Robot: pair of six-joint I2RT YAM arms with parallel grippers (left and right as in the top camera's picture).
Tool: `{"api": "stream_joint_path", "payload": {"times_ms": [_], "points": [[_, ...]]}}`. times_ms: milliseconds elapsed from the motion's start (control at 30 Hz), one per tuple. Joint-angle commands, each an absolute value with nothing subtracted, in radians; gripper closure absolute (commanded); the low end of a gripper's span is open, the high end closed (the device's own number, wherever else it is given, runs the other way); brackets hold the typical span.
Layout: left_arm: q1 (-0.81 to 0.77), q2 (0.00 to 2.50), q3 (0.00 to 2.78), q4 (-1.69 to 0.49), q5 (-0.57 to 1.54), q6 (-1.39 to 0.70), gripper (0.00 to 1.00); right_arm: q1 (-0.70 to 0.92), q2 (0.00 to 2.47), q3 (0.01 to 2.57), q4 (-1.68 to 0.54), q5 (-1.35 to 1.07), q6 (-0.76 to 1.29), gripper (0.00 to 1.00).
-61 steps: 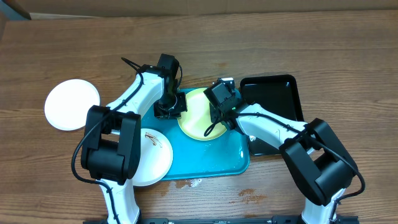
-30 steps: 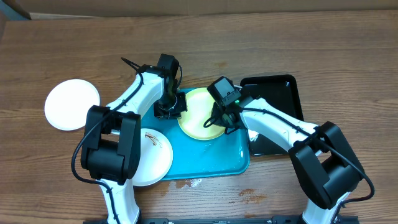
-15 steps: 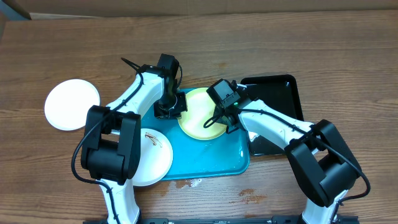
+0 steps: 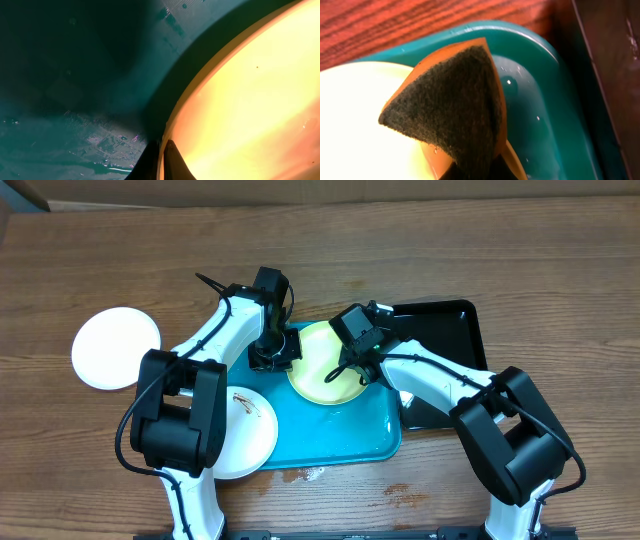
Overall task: Clean dirty plates on tray and stack at the side
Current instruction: 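Scrub the yellow plate with the sponge while the left gripper holds its rim, then return the sponge to the black tray water with the right gripper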
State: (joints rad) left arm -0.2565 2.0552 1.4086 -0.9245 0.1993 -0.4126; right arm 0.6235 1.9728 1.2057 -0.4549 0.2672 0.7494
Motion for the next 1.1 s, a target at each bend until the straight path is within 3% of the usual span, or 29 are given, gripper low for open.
{"api": "stream_joint_path", "payload": {"times_ms": [0,167,500,800,1067], "points": [[-0.258,2.104,1.376,-0.919,0.123,-0.426,0.96,0.611,2.014,1.196,-0.415,0.294,0.725,0.96],[-0.258,2.104,1.376,-0.918,0.123,-0.426,0.96,0.609,2.007,1.213,-0.308,0.293,0.627,0.96],[-0.258,2.104,1.376,-0.92,0.123,-0.423,0.96,0.579,1.826,1.305,-0.334,0.252,0.526,0.96],[-0.258,2.104,1.376,-0.919,0.071,-0.422,0.96,0.41,1.652,1.305,-0.69,0.154,0.497,0.96],[-0.258,2.104,1.377,-0.919,0.07,-0.419,0.96,0.237,1.666,1.246,-0.93,0.091,0.345,0.96]]}}
